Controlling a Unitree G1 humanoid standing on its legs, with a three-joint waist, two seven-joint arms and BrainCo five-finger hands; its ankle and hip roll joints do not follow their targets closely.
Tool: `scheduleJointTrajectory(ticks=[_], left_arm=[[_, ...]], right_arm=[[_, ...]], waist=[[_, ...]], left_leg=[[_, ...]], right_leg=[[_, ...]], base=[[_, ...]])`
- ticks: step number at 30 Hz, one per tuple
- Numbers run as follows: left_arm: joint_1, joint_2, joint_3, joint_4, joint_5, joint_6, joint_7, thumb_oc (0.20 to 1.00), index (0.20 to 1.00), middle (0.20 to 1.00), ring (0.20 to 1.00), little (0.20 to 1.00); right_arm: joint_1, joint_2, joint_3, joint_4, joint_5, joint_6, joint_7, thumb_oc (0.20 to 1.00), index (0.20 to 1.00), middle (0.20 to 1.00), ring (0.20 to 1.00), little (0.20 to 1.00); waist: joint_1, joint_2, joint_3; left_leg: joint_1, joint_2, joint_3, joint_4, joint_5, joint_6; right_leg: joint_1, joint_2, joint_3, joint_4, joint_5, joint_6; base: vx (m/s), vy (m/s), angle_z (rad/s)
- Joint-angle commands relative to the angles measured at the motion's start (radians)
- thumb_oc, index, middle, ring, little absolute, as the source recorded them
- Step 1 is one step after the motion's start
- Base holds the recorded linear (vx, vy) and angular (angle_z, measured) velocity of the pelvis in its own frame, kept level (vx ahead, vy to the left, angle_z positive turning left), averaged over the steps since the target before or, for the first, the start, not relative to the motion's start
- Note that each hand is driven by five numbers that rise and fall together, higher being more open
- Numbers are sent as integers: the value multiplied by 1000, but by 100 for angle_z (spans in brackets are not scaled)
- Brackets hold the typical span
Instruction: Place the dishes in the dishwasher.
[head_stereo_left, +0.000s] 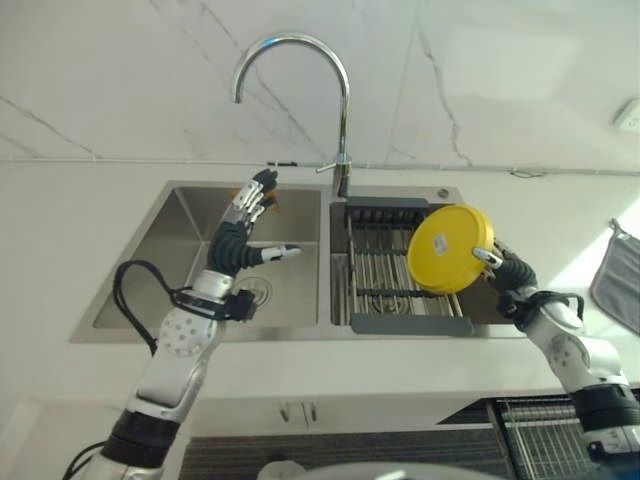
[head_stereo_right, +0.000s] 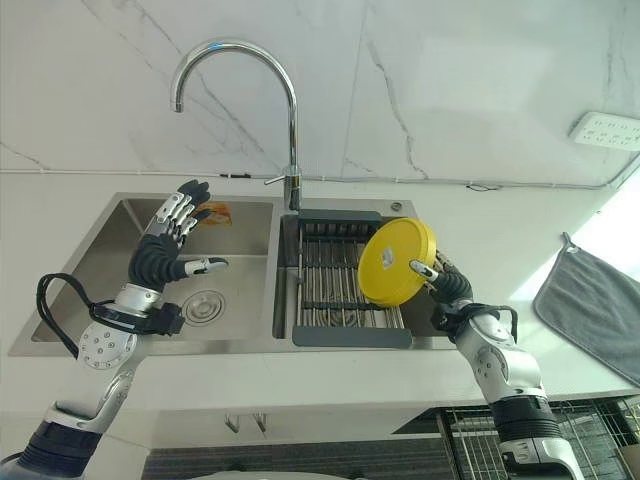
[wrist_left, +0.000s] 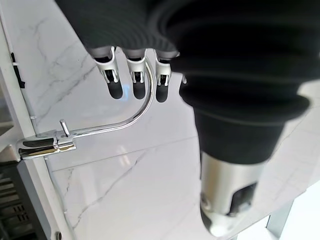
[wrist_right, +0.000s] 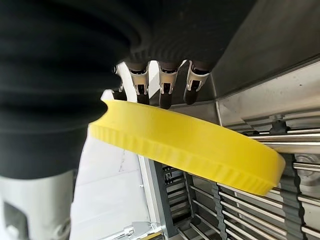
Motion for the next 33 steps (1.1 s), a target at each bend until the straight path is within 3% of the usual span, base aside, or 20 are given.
scheduleJointTrajectory(ticks=[1,17,33], left_arm=[[-96,28,-39,10,18,-39,9,1000,1000,1000,1000,1000],[-116,41,-54,18,9,-26,18,1000,1000,1000,1000,1000],[-123,52,-66,24,3,-20,18,1000,1000,1000,1000,1000]], right_arm=[[-126,-69,-6,30,35,-36,-5,1000,1000,1000,1000,1000],[-191,-98,20,130,35,-30,-14,1000,1000,1000,1000,1000],[-249,-136,60,184,-64,-35,6,1000,1000,1000,1000,1000]], waist=[[30,17,1],[44,17,5],[53,21,5]], left_leg=[[47,-10,1,0,-97,21],[48,-11,-8,0,-95,19],[50,-16,-18,0,-94,18]], right_leg=[[54,-12,-39,8,-74,21],[61,-11,-48,8,-76,19],[67,-10,-55,8,-79,16]], base=[[-6,2,5],[0,0,0],[3,0,2]])
